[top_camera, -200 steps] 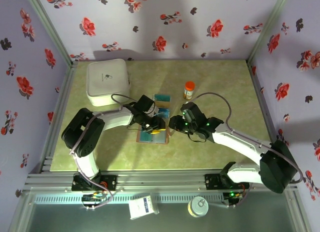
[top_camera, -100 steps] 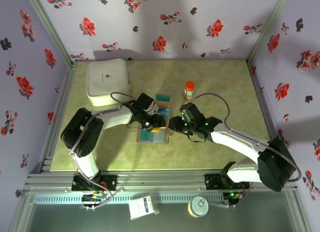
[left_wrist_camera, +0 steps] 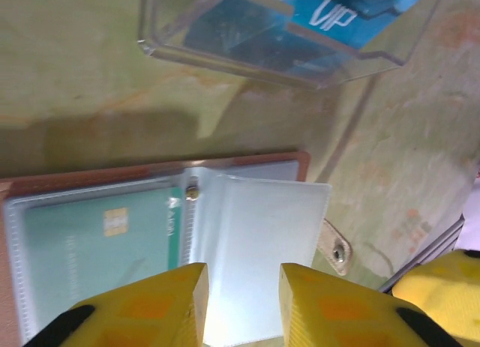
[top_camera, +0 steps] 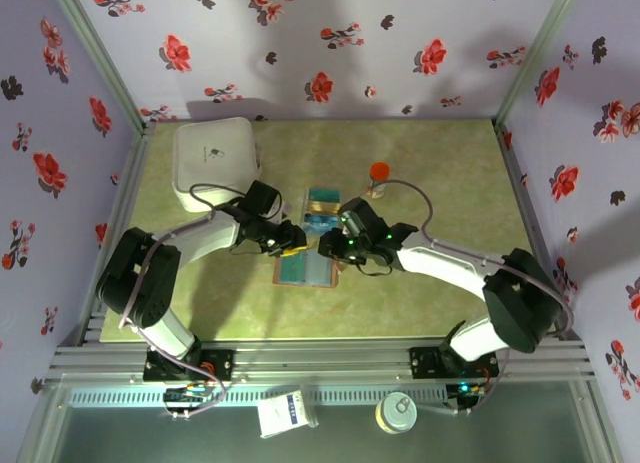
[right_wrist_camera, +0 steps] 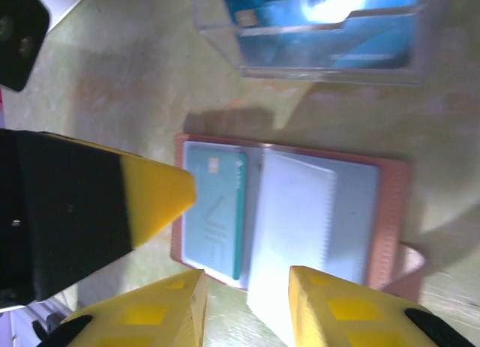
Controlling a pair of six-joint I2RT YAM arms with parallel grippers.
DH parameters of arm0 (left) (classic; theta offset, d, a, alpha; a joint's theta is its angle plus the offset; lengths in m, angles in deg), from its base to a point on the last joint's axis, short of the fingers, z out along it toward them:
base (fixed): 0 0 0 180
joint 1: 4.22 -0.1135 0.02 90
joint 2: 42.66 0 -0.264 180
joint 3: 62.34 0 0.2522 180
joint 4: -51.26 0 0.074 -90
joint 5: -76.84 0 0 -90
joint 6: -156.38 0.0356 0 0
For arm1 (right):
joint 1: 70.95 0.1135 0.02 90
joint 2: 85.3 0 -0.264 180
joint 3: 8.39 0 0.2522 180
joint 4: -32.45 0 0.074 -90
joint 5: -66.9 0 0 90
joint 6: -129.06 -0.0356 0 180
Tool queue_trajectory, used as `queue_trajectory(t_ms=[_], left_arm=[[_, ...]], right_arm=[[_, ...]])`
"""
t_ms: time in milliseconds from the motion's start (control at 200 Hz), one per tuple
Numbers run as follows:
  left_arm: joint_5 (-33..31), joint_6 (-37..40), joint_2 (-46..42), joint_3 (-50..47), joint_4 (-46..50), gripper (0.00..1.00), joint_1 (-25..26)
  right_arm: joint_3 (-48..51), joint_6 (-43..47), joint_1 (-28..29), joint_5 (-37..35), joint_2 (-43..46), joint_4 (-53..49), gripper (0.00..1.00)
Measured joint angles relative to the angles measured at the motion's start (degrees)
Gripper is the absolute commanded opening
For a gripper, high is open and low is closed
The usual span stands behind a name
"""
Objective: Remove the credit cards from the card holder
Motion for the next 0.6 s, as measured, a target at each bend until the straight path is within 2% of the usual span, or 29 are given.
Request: queue_trajectory(t_ms=[240,370,600], left_arm=[[-1.7,2.2,-2.1,-2.7,2.6,0.18,-2.9],[-3.1,3.7,-2.5,-3.5,3.8,0.17,-4.8],[-3.9,5.2,-1.0,-5.3,4.6,0.16,-5.1]], right_arm=[[-5.3,-0.5,2.7,3.8,-8.9,2.3,0.28],[-6.1,-1.4,3.5,5.7,-12.5,4.0,0.28],[-5.6,-1.8,3.5,6.8,-15.1,5.9,0.27]])
